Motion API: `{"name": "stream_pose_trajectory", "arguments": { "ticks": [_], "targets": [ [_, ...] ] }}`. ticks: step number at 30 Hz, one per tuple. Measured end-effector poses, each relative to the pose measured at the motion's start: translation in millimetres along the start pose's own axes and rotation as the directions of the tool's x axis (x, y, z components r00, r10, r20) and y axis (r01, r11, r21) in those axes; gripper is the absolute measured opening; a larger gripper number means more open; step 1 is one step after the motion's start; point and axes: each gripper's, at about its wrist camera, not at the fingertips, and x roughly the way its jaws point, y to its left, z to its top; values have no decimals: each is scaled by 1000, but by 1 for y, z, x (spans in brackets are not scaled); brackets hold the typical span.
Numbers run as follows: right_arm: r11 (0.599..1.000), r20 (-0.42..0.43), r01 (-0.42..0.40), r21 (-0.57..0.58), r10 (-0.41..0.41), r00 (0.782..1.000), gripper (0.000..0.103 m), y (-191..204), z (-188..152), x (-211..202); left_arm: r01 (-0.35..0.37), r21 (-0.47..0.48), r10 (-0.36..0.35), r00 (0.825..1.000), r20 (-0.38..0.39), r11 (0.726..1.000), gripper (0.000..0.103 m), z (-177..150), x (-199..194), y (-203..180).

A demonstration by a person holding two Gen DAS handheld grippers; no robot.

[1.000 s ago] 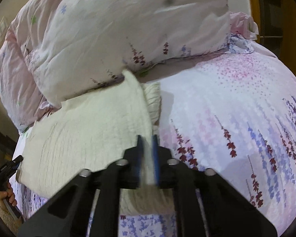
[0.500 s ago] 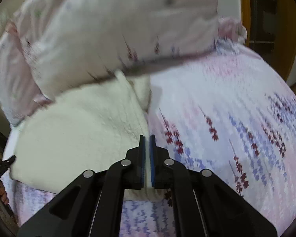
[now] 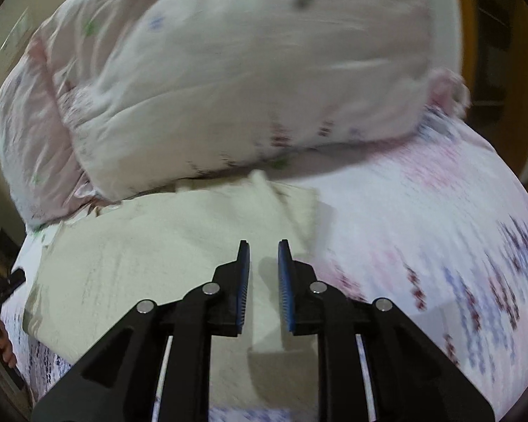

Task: Fold small clothes
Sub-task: 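Fold the lifted hem up toward the collar with both tools, then open both tools and withdraw from the folded cardigan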

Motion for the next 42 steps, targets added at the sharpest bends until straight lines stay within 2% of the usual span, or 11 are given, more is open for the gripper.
{"name": "stream_pose_trajectory", "arguments": {
  "ticks": [6, 10, 12, 16, 20, 22, 23, 25, 32, 40, 42],
  "targets": [
    [996, -45, 4, -87, -8, 999, 17, 31, 9, 31, 12, 18, -11, 999, -53, 1000, 52, 3, 30, -20],
    [993, -112, 110, -46, -115, 987, 12, 17, 7, 59, -17, -9, 16, 994, -106, 1000, 52, -1, 48, -14],
    [997, -117, 79, 15, -76, 990, 12, 7, 8, 59, -15, -8, 14, 994, -106, 1000, 52, -3, 51, -12],
    [991, -105, 134, 16, -132, 986, 12, 11, 6, 50, -18, 9, 19, 994, -110, 1000, 54, -3, 52, -15],
    [982, -127, 148, 116, -133, 983, 12, -1, 2, 47, 1, -10, -2, 994, -113, 1000, 56, -2, 52, -13],
    [977, -123, 187, 106, -174, 977, 16, 6, 4, 40, 34, -57, -40, 993, -111, 998, 58, 0, 46, -7],
    [978, -103, 191, 86, -182, 978, 23, 14, 4, 34, 53, -85, -61, 993, -104, 995, 61, 1, 43, -3],
    [986, -62, 160, 47, -157, 986, 37, 28, 4, 25, 79, -144, -90, 993, -74, 986, 64, 3, 34, 8],
    [985, -82, -44, -169, 31, 996, 38, 107, -8, 28, 89, -313, -96, 995, -7, 946, 67, 6, 16, 46],
    [948, -89, -116, -297, 93, 992, 38, 165, -19, 40, 102, -448, -131, 991, -33, 888, 72, -1, 27, 70],
    [935, -129, -90, -342, 48, 990, 40, 175, -24, 55, 120, -464, -155, 987, -38, 878, 72, -4, 31, 71]
  ]
}}
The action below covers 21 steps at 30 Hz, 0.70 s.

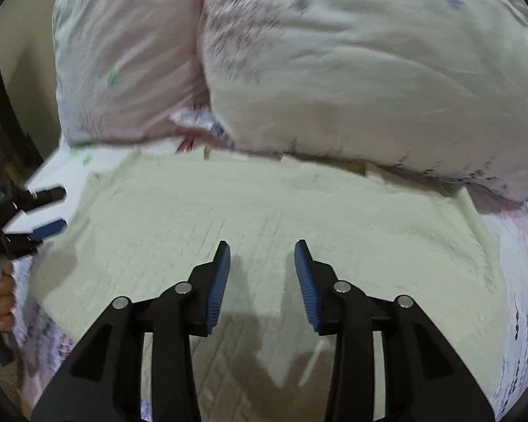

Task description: Fold small clothes

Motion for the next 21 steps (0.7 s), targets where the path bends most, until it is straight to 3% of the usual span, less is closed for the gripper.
{"name": "stream_pose_trajectory", "arguments": {
  "ticks": [2, 5, 14, 19, 21],
  "targets": [
    [999, -35, 32, -32, -33, 999, 43, 3, -5, 16, 22, -17, -22, 999, -23, 1000, 72, -2, 6, 1],
    [994, 2, 73, -81, -73, 997, 43, 9, -10, 14, 41, -22, -42, 998, -37, 999, 72, -6, 11, -1],
    [998, 6, 46, -53, -46, 999, 44, 7, -12, 14, 59, -27, -60, 997, -41, 998, 70, -8, 18, -5],
    [999, 6, 34, -42, -33, 999, 44, 5, -11, 13, 75, -15, -76, 994, -75, 997, 59, -12, 26, -12],
    [999, 7, 31, -41, -31, 1000, 44, 4, -12, 13, 81, -16, -82, 993, -89, 997, 50, -13, 30, -14]
  ]
}}
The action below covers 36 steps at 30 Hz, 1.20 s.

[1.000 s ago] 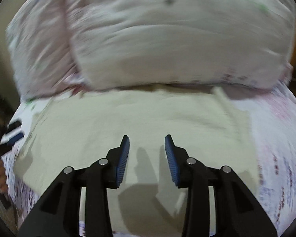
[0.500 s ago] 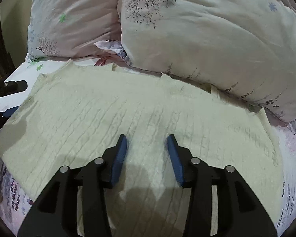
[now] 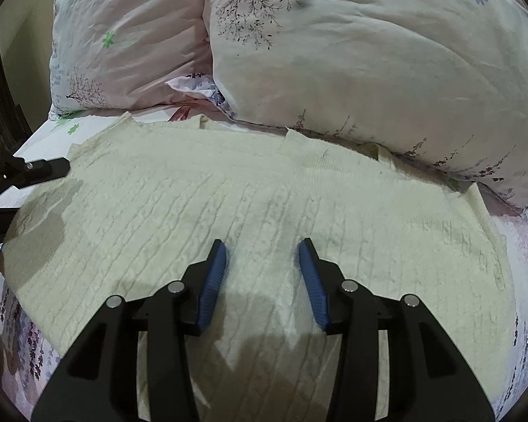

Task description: Fold small clothes

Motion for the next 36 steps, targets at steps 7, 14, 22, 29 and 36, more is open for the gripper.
{"name": "stream_pose_trajectory", "arguments": {
  "ticks": [7, 14, 22, 29, 36],
  "targets": [
    [1000, 4, -3, 3, 3, 1000, 44, 0, 0, 1, 34, 14, -33, 999, -1, 999, 20, 4, -5, -8],
    [990, 9, -103, 93, 102, 995, 50, -22, 3, -12, 76, 83, -79, 996, 37, 994, 18, -2, -18, -53],
    [961, 81, -108, 255, 90, 993, 62, -93, -12, -46, 117, 197, -129, 991, 47, 973, 17, -25, -8, -135],
    [931, 87, -52, 361, 21, 996, 62, -159, -46, -64, 134, 293, -136, 991, -14, 947, 17, -67, 33, -208],
    [886, 79, -24, 463, -14, 997, 62, -211, -82, -78, 165, 279, -123, 979, -162, 946, 13, -127, 100, -244]
  ]
}}
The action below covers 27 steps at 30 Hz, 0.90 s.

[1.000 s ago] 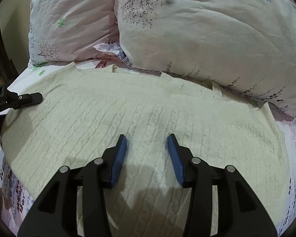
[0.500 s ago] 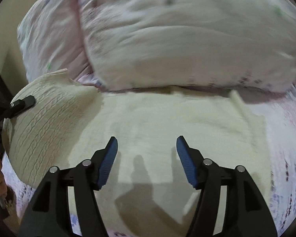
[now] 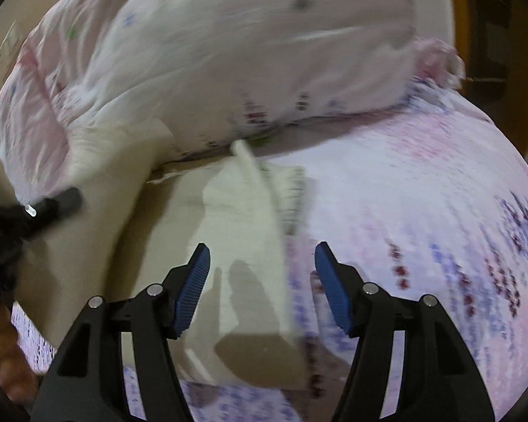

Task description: Fold small clothes

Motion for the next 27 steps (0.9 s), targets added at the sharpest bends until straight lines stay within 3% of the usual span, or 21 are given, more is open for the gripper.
{"name": "stream_pose_trajectory", "arguments": {
  "ticks": [2, 5, 8, 10, 11, 12, 13, 15, 18, 20, 24, 27],
  "targets": [
    [1000, 5, 6, 28, -6, 1000, 62, -14, 0, -3, 19, 24, -18, 998, -54, 1000, 6, -10, 26, -10],
    [998, 13, 10, 65, -10, 1000, 62, -32, 0, -10, 100, 54, -91, 984, -154, 993, 6, -24, 53, -23],
    [996, 21, -3, 89, 1, 1000, 62, -41, 0, -16, 149, 129, -124, 975, -186, 980, 6, -31, 48, -34],
    [995, 58, -52, 84, 47, 997, 62, -43, 2, -19, 163, 158, -139, 979, -151, 974, 11, -28, 22, -33],
    [991, 55, -95, 94, 90, 994, 62, -43, 3, -21, 163, 160, -142, 981, -131, 974, 28, -26, 12, -29],
    [983, 47, -148, 104, 144, 988, 62, -41, 4, -21, 160, 159, -145, 985, -97, 974, 52, -23, -2, -24],
    [975, 36, -194, 112, 191, 981, 62, -39, 6, -20, 124, 156, -120, 992, -33, 980, 59, -17, -21, -15],
    [938, -12, -316, 140, 321, 947, 62, -29, 7, -12, 21, 155, -34, 996, 78, 988, 62, -8, -52, 6],
    [909, -92, -383, 161, 400, 912, 62, -9, 9, 10, -132, 115, 115, 983, 141, 985, 62, 1, -70, 36],
    [913, -122, -377, 157, 397, 910, 62, 6, 11, 24, -214, 65, 206, 972, 112, 975, 62, 6, -67, 62],
    [907, -151, -383, 176, 409, 900, 61, 23, 14, 47, -263, 16, 263, 964, 32, 965, 62, 6, -55, 91],
    [919, -177, -352, 179, 382, 907, 48, 30, 15, 61, -269, 37, 269, 963, 10, 962, 64, 5, -48, 93]
  ]
}}
